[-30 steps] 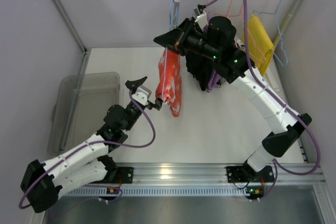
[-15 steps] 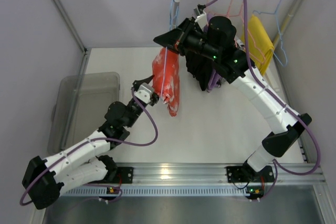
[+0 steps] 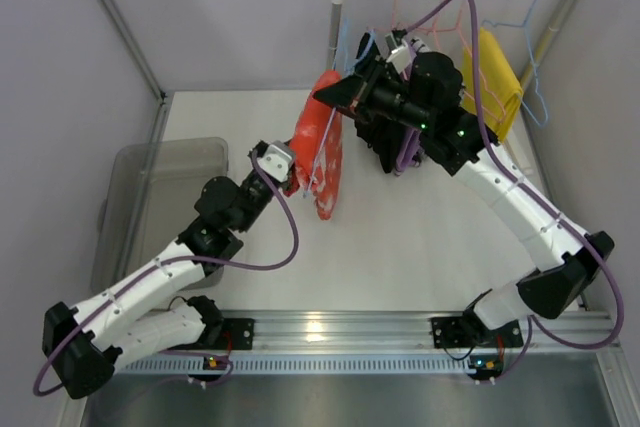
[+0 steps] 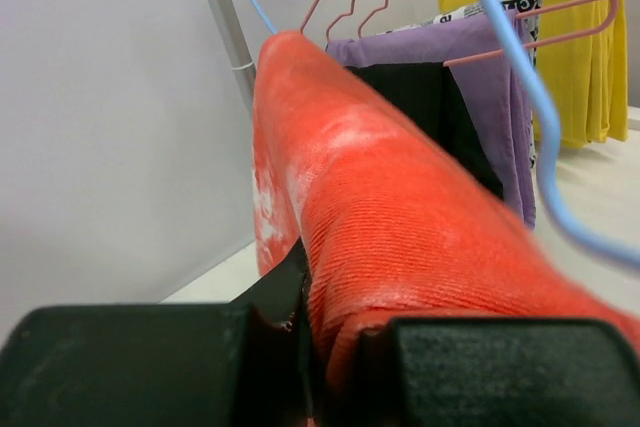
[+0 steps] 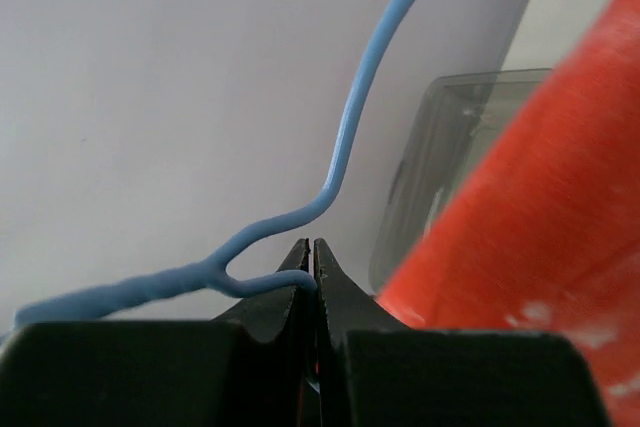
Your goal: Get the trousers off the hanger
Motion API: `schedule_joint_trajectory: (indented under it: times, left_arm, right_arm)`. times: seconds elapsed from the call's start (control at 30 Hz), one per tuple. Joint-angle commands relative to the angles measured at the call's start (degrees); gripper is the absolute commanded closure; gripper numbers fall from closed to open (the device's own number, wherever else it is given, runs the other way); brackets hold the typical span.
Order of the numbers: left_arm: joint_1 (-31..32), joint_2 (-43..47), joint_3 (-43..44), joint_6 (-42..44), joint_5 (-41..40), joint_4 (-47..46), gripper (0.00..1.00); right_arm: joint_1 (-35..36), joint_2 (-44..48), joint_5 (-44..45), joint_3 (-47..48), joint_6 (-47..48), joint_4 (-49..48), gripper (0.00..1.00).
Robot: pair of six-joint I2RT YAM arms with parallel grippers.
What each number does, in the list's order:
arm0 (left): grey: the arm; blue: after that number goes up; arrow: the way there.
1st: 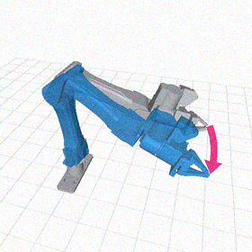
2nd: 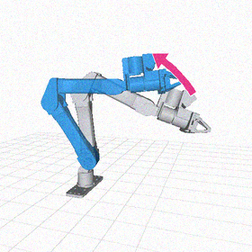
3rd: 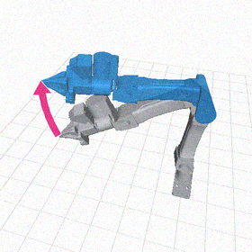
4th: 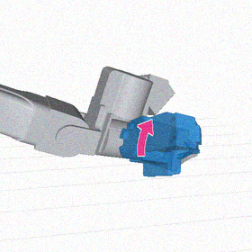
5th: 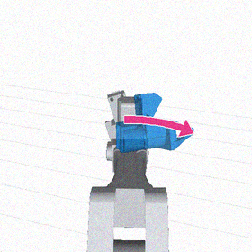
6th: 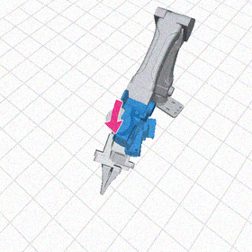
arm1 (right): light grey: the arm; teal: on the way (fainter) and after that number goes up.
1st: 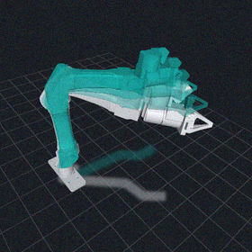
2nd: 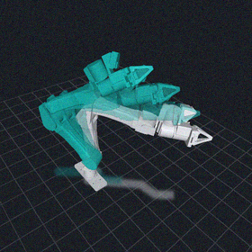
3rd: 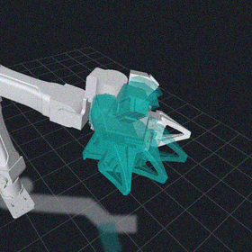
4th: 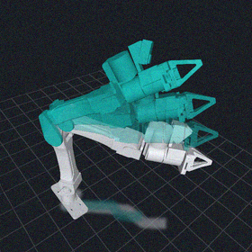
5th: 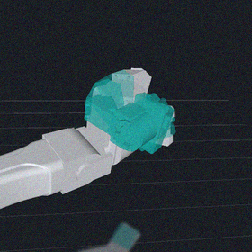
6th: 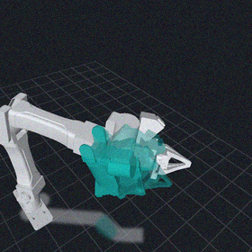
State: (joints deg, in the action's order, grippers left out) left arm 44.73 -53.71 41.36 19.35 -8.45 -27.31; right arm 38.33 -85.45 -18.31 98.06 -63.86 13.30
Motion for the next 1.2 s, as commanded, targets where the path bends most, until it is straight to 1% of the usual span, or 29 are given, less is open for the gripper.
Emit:
schedule_joint_trajectory:
  times: [0.0, 0.03, 0.07, 0.1, 0.2, 0.27, 0.3, 0.4, 0.43, 0.5, 0.53, 0.6, 0.8, 0.9, 1.03, 1.1, 1.17]
  left_arm:
    - [-0.1, 3.2, 9.5, -2.0, -0.3, -0.1, 1.00]
    - [-0.1, 3.2, 10.8, -3.2, -0.7, 0.9, 1.00]
    - [-0.1, 3.2, 12.3, -3.9, -1.0, 2.2, 1.00]
    - [-0.1, 3.0, 15.2, -4.7, -1.1, 4.3, 1.00]
    - [-0.1, 2.4, 20.7, -7.9, -1.7, 7.3, 1.00]
    - [-0.1, 1.7, 23.8, -10.6, -2.9, 9.5, 1.00]
    - [-0.2, 1.1, 26.5, -11.3, -2.7, 10.0, 1.00]
    - [-0.3, -0.2, 30.3, -13.9, -1.7, 10.9, 1.00]
    - [-0.3, -0.8, 33.3, -15.2, -1.7, 11.5, 1.00]
    - [-0.3, -1.9, 36.1, -16.0, -0.8, 13.0, 1.00]
    - [-0.3, -2.4, 39.1, -16.4, -0.5, 13.6, 1.00]
    - [-0.3, -4.2, 42.5, -16.6, -0.6, 15.1, 1.00]
    - [-0.3, -8.5, 55.7, -14.7, -1.7, 18.2, 1.00]
    - [-0.3, -9.9, 60.1, -11.1, -3.9, 18.8, 1.00]
    - [-0.3, -10.6, 63.4, -3.8, -10.1, 18.6, 1.00]
    - [-0.3, -9.8, 63.1, -0.9, -13.8, 18.1, 1.00]
    - [-0.7, -7.6, 61.0, 3.5, -17.3, 16.6, 1.00]
  right_arm:
    - [-2.8, 5.9, -2.2, -5.7, 5.5, -6.9, 1.00]
    - [-3.2, 6.9, -3.4, -9.7, 7.1, -7.9, 1.00]
    - [-3.3, 8.6, -3.7, -11.6, 8.0, -8.9, 1.00]
    - [-3.5, 9.5, -3.9, -14.6, 9.1, -9.8, 1.00]
    - [-4.0, 11.9, -4.2, -18.7, 11.4, -10.8, 1.00]
    - [-4.3, 13.0, -4.2, -20.4, 13.1, -10.7, 1.00]
    - [-4.3, 13.3, -4.2, -21.8, 13.8, -10.6, 1.00]
    - [-4.3, 13.7, -4.3, -24.3, 16.3, -9.8, 1.00]
    - [-4.3, 13.8, -3.8, -24.8, 16.9, -9.5, 1.00]
    - [-4.3, 14.1, -3.4, -26.9, 17.4, -9.0, 1.00]
    - [-4.4, 14.1, -3.1, -27.4, 17.5, -9.0, 1.00]
    - [-4.5, 14.2, -3.1, -28.8, 17.7, -9.2, 1.00]
    - [-4.6, 14.7, -3.2, -31.3, 19.2, -9.3, 1.00]
    - [-4.5, 15.0, -3.4, -32.1, 20.0, -9.2, 1.00]
    - [-4.5, 15.3, -4.2, -32.1, 20.5, -9.1, 1.00]
    - [-4.6, 15.6, -4.5, -31.9, 20.8, -8.9, 1.00]
    - [-4.6, 15.9, -4.7, -31.7, 21.1, -8.7, 1.00]
